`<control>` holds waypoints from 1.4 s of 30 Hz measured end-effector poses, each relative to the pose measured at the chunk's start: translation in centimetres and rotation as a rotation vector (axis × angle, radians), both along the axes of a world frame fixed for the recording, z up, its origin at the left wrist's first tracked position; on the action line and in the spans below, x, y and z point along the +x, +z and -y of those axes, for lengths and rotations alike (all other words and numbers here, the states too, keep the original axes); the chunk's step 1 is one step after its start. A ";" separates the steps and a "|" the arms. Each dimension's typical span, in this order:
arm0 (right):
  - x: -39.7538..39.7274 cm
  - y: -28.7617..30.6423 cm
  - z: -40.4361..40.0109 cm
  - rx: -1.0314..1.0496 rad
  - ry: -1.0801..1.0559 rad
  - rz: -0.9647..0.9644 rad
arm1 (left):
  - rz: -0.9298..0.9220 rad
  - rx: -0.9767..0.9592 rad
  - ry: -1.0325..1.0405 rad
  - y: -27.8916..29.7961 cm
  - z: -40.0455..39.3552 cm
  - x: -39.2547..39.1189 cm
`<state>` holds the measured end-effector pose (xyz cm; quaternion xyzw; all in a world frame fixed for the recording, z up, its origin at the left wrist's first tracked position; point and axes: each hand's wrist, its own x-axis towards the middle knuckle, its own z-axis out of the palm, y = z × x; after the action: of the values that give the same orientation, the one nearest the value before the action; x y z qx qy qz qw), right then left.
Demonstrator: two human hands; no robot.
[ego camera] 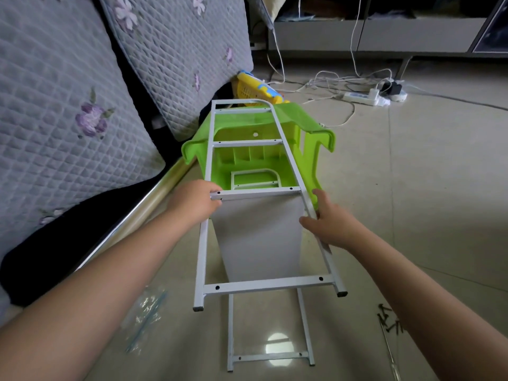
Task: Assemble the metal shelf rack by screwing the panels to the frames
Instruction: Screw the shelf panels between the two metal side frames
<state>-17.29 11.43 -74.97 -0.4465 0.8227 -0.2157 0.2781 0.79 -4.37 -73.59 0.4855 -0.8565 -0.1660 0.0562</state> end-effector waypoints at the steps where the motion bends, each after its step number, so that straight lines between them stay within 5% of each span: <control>1: -0.1 0.0 0.1 -0.004 0.018 -0.050 | 0.033 -0.025 -0.012 0.1 -0.1 -0.1; 7: -0.6 -0.3 2.9 0.042 0.068 -0.175 | 0.228 -0.019 -0.106 0.3 0.5 -0.5; 18: -1.3 1.4 4.9 0.182 0.317 -0.510 | 0.250 0.004 -0.236 0.8 0.6 0.6; 24: -1.8 2.7 5.4 0.324 0.325 -0.448 | 0.309 0.001 -0.209 1.0 -0.5 0.8; 42: -0.3 2.5 3.5 0.274 0.250 -0.506 | 0.405 -0.117 -0.349 1.1 -1.9 1.5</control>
<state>-17.64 7.92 -72.44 -0.5421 0.8259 0.0512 0.1464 2.31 -2.45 -72.51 0.3499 -0.9291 -0.0227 -0.1178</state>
